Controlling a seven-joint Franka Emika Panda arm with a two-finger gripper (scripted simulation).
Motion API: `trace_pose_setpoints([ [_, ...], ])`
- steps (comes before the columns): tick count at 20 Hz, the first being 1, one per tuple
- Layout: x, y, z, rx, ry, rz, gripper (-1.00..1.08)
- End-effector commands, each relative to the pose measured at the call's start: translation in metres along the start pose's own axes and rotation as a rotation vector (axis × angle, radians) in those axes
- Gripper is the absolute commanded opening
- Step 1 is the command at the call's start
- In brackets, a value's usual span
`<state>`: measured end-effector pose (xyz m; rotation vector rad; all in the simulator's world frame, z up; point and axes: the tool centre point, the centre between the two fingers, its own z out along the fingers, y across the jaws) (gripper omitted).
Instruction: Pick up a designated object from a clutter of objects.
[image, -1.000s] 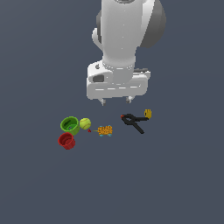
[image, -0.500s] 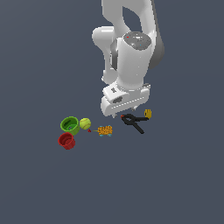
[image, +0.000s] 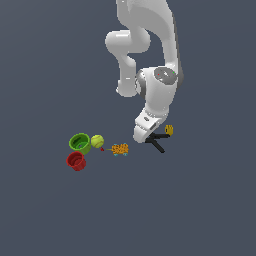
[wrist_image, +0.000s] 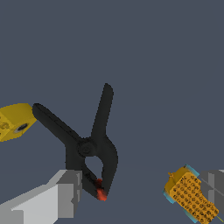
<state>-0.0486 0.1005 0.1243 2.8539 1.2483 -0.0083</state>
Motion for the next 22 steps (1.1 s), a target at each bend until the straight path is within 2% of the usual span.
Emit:
trace_pose_setpoints([
  [1,0.0,-0.015,0.016,0.004,0.005,-0.083,1.0],
  [10,-0.004,-0.051,0.049,0.017,0.016,-0.258,1.0],
  [22,-0.005,-0.056,0.063,0.02,0.018,-0.278,1.0],
])
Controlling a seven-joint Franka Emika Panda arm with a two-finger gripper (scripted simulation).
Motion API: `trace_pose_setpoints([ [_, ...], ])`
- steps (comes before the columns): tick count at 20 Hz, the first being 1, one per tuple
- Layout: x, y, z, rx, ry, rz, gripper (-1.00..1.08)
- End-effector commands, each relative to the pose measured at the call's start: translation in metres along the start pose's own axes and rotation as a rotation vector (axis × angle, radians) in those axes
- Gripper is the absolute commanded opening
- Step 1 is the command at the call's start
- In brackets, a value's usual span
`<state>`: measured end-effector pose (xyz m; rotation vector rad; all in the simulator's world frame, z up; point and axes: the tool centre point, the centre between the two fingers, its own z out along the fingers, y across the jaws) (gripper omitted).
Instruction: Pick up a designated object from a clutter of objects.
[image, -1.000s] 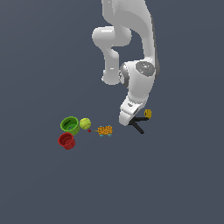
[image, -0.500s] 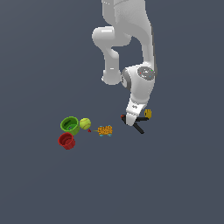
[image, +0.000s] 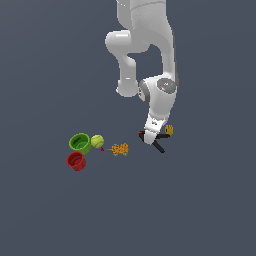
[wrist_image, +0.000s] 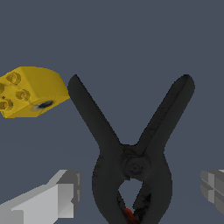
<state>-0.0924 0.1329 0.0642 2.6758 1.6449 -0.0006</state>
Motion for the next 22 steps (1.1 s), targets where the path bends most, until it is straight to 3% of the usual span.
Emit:
trace_pose_setpoints([
  [1,0.0,-0.001,0.007,0.001,0.0,-0.001,1.0],
  [13,0.0,-0.002,0.041,0.0,0.0,-0.006,1.0],
  [14,0.0,-0.002,0.041,0.0,0.0,-0.006,-1.0],
  [22,0.0,-0.002,0.041,0.0,0.0,-0.006,-1.0],
])
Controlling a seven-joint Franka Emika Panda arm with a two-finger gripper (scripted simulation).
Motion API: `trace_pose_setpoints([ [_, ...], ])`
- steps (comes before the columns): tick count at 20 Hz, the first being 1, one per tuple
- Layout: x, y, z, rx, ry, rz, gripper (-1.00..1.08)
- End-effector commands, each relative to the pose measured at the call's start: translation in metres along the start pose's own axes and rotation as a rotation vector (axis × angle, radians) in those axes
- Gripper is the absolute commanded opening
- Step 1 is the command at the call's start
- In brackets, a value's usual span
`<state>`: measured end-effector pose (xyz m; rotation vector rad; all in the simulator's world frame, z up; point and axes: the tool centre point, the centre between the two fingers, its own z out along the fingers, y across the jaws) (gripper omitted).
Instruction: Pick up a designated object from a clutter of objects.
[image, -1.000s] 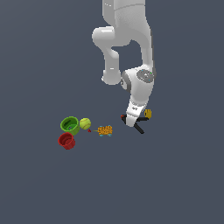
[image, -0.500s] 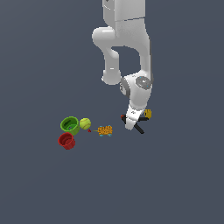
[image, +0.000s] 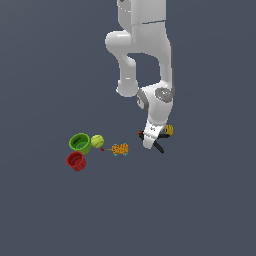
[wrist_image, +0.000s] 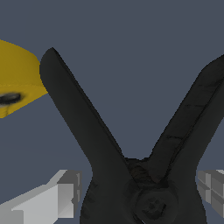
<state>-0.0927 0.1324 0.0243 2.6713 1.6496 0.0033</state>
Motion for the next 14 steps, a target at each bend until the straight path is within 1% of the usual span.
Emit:
trace_pose_setpoints([
  [1,0.0,-0.001,0.001,0.003,-0.001,-0.002,-1.0],
  [8,-0.002,0.002,-0.008,0.001,0.0,0.0,-1.0],
  [14,-0.007,0.009,-0.032,0.0,-0.001,-0.001,-1.0],
])
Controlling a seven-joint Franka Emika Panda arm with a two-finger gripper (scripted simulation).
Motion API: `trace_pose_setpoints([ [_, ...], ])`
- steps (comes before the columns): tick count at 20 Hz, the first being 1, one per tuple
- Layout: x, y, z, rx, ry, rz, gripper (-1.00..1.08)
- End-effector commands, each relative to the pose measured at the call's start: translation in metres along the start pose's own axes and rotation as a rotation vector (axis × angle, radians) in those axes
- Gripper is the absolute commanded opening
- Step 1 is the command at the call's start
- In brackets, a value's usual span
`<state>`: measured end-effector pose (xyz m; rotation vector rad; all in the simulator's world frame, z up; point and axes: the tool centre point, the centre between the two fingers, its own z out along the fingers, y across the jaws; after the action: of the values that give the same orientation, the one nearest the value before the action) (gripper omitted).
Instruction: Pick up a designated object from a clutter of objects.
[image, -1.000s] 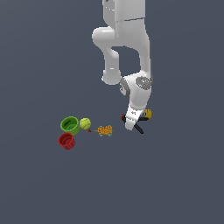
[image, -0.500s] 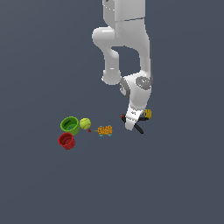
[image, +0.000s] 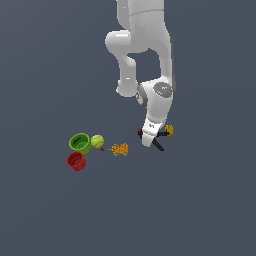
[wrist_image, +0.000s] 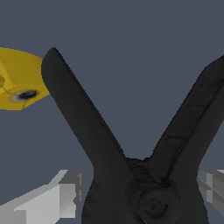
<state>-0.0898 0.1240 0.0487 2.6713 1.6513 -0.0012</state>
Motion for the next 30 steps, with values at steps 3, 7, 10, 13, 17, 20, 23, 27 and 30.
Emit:
trace_pose_setpoints([
  [3,-0.005,0.008,-0.027,-0.002,0.001,0.0,-1.0],
  [7,-0.012,0.017,-0.057,-0.001,0.002,-0.001,-1.0],
  [10,-0.017,0.024,-0.085,0.0,0.003,-0.002,-1.0],
  [13,-0.023,0.032,-0.113,0.001,0.004,-0.002,-1.0],
  [17,-0.031,0.042,-0.15,0.002,0.006,-0.003,-1.0],
  [20,-0.037,0.05,-0.178,0.003,0.006,-0.003,-1.0],
  [23,-0.042,0.059,-0.206,0.003,0.006,-0.003,-1.0],
  [27,-0.05,0.07,-0.244,0.003,0.006,-0.003,-1.0],
  [30,-0.056,0.079,-0.273,0.002,0.005,-0.002,-1.0],
])
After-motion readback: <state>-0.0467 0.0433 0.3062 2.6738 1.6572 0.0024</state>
